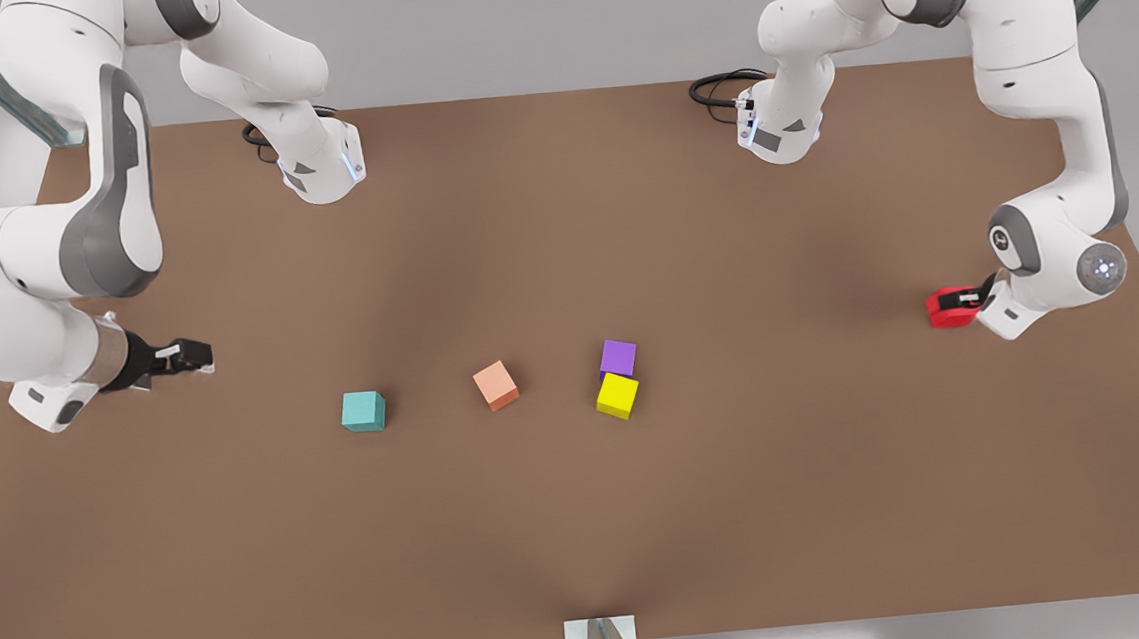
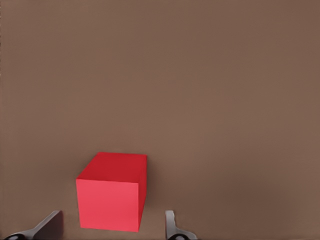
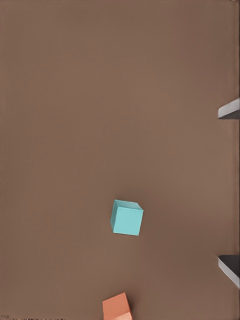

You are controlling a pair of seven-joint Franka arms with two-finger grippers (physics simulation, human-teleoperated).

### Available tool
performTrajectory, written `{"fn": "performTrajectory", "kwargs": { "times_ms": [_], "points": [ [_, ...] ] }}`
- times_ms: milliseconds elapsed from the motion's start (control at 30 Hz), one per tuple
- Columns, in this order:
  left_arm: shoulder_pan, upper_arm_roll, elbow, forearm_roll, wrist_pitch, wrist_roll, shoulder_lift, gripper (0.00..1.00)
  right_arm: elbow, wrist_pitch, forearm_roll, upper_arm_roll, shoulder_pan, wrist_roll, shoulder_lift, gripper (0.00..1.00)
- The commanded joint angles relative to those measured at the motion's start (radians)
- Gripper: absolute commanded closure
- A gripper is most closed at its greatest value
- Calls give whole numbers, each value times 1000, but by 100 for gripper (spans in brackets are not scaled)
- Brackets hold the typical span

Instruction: Pick up red wooden cube and pass to hand red wooden cube and place in blue wooden cube

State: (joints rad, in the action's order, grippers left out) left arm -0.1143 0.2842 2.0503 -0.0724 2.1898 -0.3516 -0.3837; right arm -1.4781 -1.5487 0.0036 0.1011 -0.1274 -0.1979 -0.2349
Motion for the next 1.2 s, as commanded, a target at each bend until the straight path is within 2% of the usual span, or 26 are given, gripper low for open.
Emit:
{"fn": "performTrajectory", "kwargs": {
  "times_ms": [0,200,400,733,767,800,867,967,1033,1067,1133,1167],
  "points": [
    [-19,6,2,-13,131,-532,-18,0,-27,-39,0,0,0,-9,22,0],
    [-18,13,54,-12,165,-452,-26,0,-34,-51,1,2,5,-9,14,0],
    [-19,12,67,-7,165,-181,-66,0,-42,-51,1,2,5,-9,14,0],
    [-18,10,64,60,206,-164,-133,0,-56,-57,3,2,5,-9,14,0],
    [-16,9,62,60,205,-165,-133,24,-56,-57,3,2,5,-9,14,0],
    [-16,7,62,59,203,-168,-132,44,-57,-59,3,2,5,-9,14,0],
    [-13,-3,57,60,196,-164,-126,45,-57,-59,3,2,6,-9,14,0],
    [-13,-118,33,62,142,55,-95,45,-60,-59,3,2,6,-9,12,0],
    [-16,-262,-39,114,7,296,-95,45,30,-56,12,3,41,-29,-85,0],
    [-16,-313,-139,147,-138,315,-101,45,135,-48,134,3,54,-93,-193,0],
    [-13,-410,-374,414,-407,402,-139,45,243,-28,462,15,58,-218,-366,0],
    [-13,-554,-435,483,-416,558,-169,45,272,-28,512,54,58,-250,-428,0]
  ]
}}
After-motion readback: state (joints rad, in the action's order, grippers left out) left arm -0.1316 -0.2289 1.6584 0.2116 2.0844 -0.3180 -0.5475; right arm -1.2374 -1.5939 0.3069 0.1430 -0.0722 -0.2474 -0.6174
